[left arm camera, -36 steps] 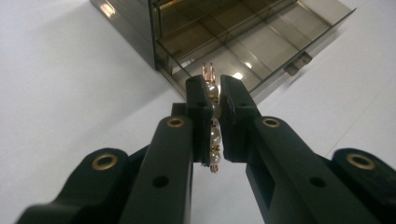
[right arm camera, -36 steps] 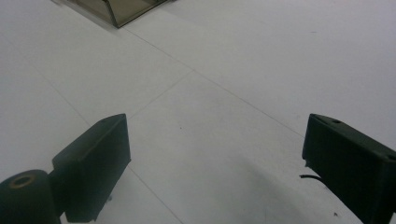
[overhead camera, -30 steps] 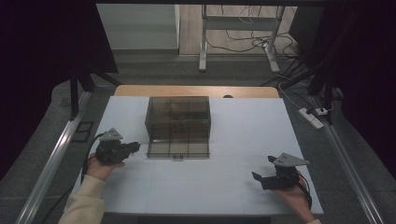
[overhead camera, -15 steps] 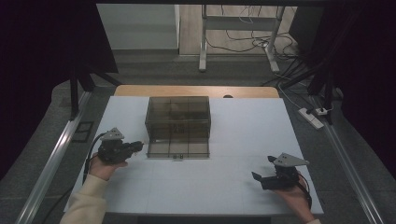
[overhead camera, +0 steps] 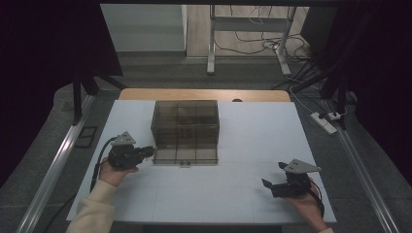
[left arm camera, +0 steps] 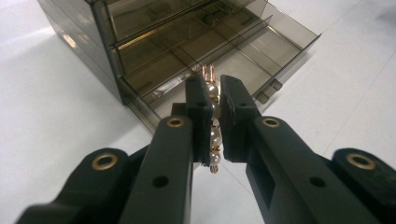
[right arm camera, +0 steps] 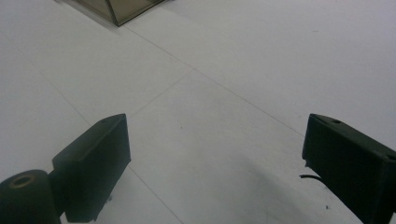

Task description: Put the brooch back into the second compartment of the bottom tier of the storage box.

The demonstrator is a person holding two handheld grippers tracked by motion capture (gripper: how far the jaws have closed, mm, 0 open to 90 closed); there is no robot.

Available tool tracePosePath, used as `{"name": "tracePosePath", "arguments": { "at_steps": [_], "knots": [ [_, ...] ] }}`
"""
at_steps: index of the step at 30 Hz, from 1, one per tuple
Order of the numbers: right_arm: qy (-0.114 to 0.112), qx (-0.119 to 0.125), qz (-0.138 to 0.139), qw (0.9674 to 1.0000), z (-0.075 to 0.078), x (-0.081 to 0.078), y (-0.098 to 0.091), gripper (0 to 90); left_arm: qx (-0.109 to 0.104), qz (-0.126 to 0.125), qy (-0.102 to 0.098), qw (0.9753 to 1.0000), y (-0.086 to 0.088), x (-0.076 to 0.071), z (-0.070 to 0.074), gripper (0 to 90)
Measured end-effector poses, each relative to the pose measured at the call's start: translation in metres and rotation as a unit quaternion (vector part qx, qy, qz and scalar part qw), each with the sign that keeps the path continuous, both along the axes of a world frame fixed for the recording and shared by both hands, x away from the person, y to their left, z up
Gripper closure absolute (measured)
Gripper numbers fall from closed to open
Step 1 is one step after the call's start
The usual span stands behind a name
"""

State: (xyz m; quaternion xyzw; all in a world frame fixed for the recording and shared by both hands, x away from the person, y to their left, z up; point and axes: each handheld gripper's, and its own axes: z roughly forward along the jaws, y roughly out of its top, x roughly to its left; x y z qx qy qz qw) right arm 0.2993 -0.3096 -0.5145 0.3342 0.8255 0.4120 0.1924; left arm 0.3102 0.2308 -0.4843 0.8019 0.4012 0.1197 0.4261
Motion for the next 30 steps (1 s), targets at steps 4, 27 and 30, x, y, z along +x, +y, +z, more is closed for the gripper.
{"name": "tracePosePath", "arguments": {
  "at_steps": [4,27,30],
  "knots": [
    [0.000,-0.001,0.000,1.0000,0.000,0.000,0.000,7.4,0.001,-0.002,-0.003,1.0000,-0.004,0.001,0.001,82.2],
    [-0.001,0.000,0.000,1.0000,0.000,0.000,0.000,7.4,-0.002,-0.013,-0.014,0.9998,-0.024,0.011,0.003,82.2],
    [-0.002,-0.001,0.001,1.0000,0.000,0.000,0.000,7.4,-0.003,-0.016,-0.014,0.9998,-0.026,0.012,0.004,82.2]
  ]
}}
